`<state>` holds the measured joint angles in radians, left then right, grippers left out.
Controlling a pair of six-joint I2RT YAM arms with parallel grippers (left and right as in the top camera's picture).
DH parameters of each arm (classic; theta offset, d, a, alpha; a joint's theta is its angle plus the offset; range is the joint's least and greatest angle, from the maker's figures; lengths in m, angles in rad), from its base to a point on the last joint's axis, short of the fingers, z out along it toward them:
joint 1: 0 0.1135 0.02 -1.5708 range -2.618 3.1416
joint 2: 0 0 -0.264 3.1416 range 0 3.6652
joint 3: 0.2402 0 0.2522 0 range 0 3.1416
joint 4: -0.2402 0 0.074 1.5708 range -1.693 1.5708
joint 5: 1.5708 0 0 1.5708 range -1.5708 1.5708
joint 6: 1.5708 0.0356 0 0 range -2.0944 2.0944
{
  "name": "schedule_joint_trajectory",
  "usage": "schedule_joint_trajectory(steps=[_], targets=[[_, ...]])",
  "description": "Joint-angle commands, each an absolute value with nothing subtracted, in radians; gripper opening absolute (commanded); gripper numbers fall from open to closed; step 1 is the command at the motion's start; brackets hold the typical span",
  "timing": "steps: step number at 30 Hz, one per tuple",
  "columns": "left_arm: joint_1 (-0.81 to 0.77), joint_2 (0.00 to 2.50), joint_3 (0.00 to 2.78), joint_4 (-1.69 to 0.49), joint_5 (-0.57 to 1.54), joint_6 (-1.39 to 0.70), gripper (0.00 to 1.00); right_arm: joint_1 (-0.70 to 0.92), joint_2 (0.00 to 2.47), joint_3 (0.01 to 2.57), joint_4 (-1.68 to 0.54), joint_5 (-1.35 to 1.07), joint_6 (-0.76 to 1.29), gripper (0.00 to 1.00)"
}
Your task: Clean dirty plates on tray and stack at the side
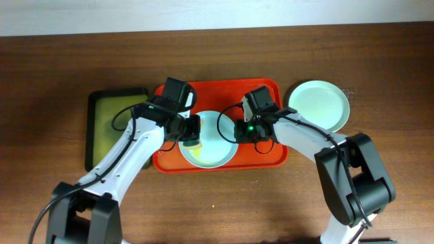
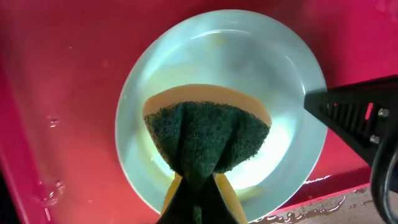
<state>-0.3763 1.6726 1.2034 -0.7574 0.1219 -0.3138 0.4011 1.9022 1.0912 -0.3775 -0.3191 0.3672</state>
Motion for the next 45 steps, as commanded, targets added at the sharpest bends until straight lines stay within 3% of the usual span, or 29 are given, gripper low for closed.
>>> schedule_joint_trajectory(steps=[1,20,27,29,32,40,45], targets=[[-0.378,1.697,1.211,-0.733,0.134,-0.387,0.00,0.402,1.920,1.090,-0.382,-0.302,0.384,0.12],[-0.490,1.933,1.211,-0.543,0.092,-0.591,0.00,0.359,1.920,1.090,-0.418,-0.303,0.427,0.12],[-0.482,1.980,1.235,-0.736,-0.501,-0.591,0.00,0.359,1.920,1.090,-0.426,-0.302,0.424,0.12],[-0.482,1.965,1.255,-0.770,-0.579,-0.591,0.00,0.359,1.920,1.090,-0.426,-0.302,0.424,0.12],[-0.482,1.935,1.290,-0.773,-0.560,-0.591,0.00,0.359,1.920,1.090,-0.426,-0.302,0.424,0.11],[-0.482,1.828,1.345,-0.743,0.049,-0.571,0.00,0.359,1.920,1.090,-0.422,-0.302,0.424,0.12],[-0.485,1.833,1.290,-0.743,0.090,-0.572,0.00,0.359,1.920,1.090,-0.422,-0.302,0.424,0.12]])
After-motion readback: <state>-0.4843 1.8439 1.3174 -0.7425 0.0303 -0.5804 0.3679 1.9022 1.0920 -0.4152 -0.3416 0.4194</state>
